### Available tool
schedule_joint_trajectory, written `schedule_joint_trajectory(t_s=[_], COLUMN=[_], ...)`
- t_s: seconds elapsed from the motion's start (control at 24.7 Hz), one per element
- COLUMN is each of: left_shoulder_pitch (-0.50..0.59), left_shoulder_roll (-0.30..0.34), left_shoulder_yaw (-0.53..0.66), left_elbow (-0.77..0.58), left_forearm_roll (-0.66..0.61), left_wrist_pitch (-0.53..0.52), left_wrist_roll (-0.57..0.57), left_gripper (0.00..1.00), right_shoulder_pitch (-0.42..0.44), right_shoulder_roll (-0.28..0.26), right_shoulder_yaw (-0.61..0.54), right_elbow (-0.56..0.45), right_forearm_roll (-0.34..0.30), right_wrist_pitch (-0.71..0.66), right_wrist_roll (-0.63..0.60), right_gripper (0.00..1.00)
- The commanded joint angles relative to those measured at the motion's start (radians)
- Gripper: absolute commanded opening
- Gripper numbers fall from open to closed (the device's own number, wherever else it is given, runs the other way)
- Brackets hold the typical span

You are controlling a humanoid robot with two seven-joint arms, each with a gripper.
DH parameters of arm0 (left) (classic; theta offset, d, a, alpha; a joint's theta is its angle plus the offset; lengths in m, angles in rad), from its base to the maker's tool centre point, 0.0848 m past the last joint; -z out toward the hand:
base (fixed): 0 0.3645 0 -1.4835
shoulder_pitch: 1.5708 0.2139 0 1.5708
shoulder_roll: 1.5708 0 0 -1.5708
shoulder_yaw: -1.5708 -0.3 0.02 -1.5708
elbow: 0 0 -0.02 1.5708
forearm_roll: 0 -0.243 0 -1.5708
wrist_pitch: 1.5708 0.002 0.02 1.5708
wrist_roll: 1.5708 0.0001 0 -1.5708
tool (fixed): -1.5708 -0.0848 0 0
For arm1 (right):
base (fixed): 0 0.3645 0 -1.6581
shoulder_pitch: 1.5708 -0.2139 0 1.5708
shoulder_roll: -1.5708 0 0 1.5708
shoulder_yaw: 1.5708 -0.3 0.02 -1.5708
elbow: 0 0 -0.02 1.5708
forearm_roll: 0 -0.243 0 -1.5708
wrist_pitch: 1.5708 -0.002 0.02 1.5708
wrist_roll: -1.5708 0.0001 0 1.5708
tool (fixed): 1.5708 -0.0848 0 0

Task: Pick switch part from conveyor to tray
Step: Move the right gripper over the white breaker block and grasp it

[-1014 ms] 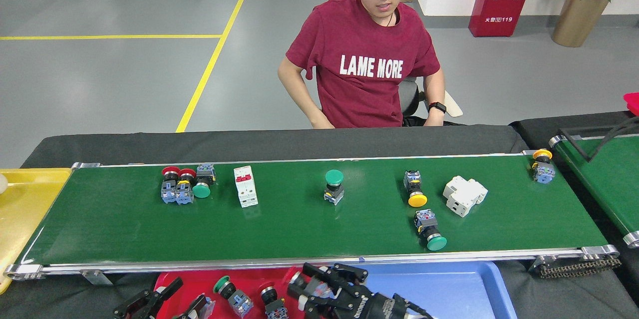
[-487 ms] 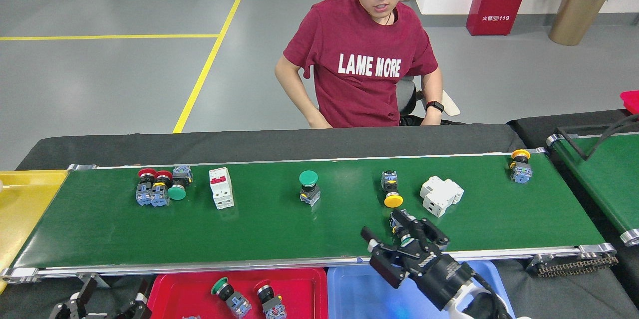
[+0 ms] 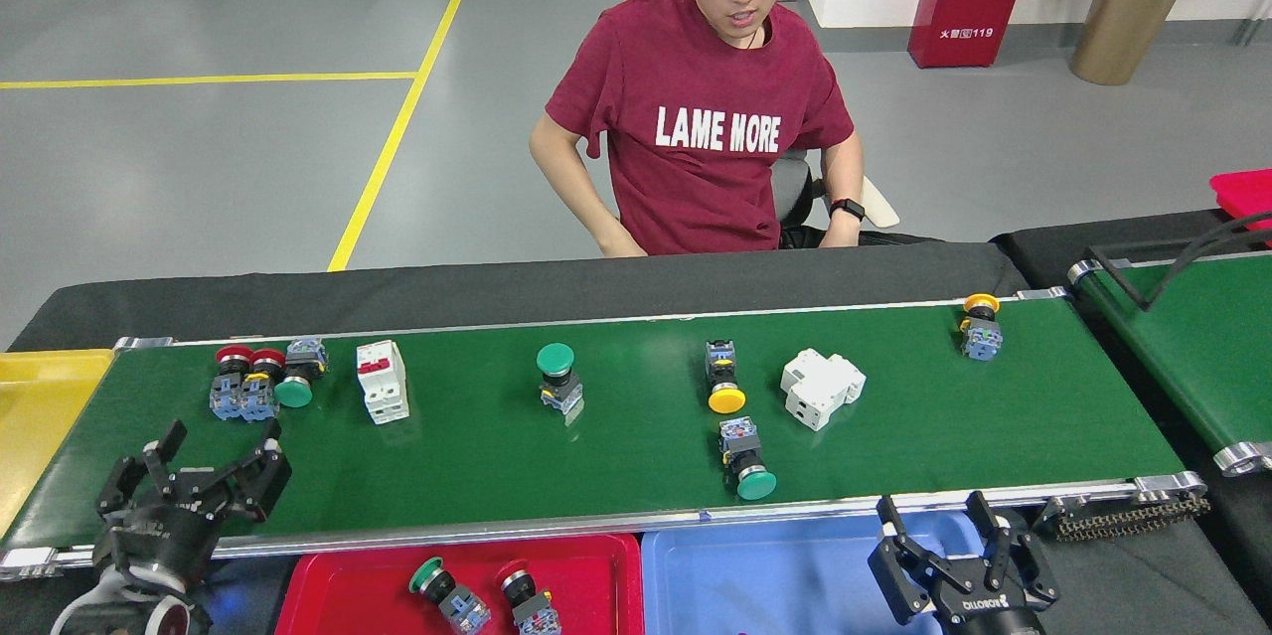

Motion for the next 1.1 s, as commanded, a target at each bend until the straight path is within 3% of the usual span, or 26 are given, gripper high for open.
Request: schedule_joint_trajectory(t_s=[0.0, 0.2, 0.32, 0.45, 0.57, 0.65, 0.73, 0.81, 0.89, 1.01, 1.05], left_shoulder_pitch=[-0.035, -0.127, -0.249, -0.388, -0.462, -0.468, -0.468, -0.469, -0.469, -0.472, -0.472], left_shoulder_roll=[0.025, 0.042, 0.065, 0.088, 0.089, 0.089, 0.088, 0.078, 0.077, 0.077, 0.075], left_shoulder_yaw=[-0.030, -0.094, -0.163, -0.251, -0.261, -0.261, -0.261, -0.251, -0.254, -0.264, -0.270], left_elbow=[0.044, 0.202, 0.377, 0.587, 0.706, 0.716, 0.717, 0.722, 0.720, 0.717, 0.716], left_forearm_roll=[-0.001, -0.003, -0.003, 0.000, 0.000, 0.005, 0.011, 0.017, 0.058, 0.091, 0.094], left_wrist_pitch=[0.068, 0.182, 0.294, 0.406, 0.431, 0.427, 0.424, 0.397, 0.358, 0.348, 0.346], left_wrist_roll=[0.005, 0.014, 0.017, 0.081, 0.156, 0.159, 0.161, 0.163, 0.163, 0.164, 0.166], left_gripper=[1.00, 1.00, 1.00, 0.99, 0.95, 0.87, 0.72, 0.37, 0.23, 0.16, 0.14], right_shoulder_pitch=[-0.004, -0.029, -0.113, -0.231, -0.354, -0.463, -0.550, -0.627, -0.693, -0.731, -0.739], right_shoulder_roll=[0.002, 0.011, 0.048, 0.129, 0.214, 0.253, 0.303, 0.365, 0.408, 0.448, 0.447], right_shoulder_yaw=[-0.008, -0.005, 0.003, 0.070, 0.152, 0.216, 0.228, 0.232, 0.232, 0.232, 0.230], right_elbow=[-0.016, -0.016, -0.002, 0.084, 0.237, 0.369, 0.484, 0.619, 0.728, 0.808, 0.810], right_forearm_roll=[0.002, 0.005, 0.024, 0.116, 0.166, 0.171, 0.168, 0.166, 0.163, 0.162, 0.159], right_wrist_pitch=[0.001, 0.006, 0.009, 0.012, 0.067, 0.101, 0.110, 0.110, 0.102, 0.099, 0.098], right_wrist_roll=[-0.009, 0.019, 0.120, 0.200, 0.237, 0.246, 0.249, 0.247, 0.247, 0.243, 0.241], right_gripper=[0.99, 0.98, 0.98, 0.97, 0.97, 0.97, 0.97, 0.97, 0.97, 0.94, 0.86])
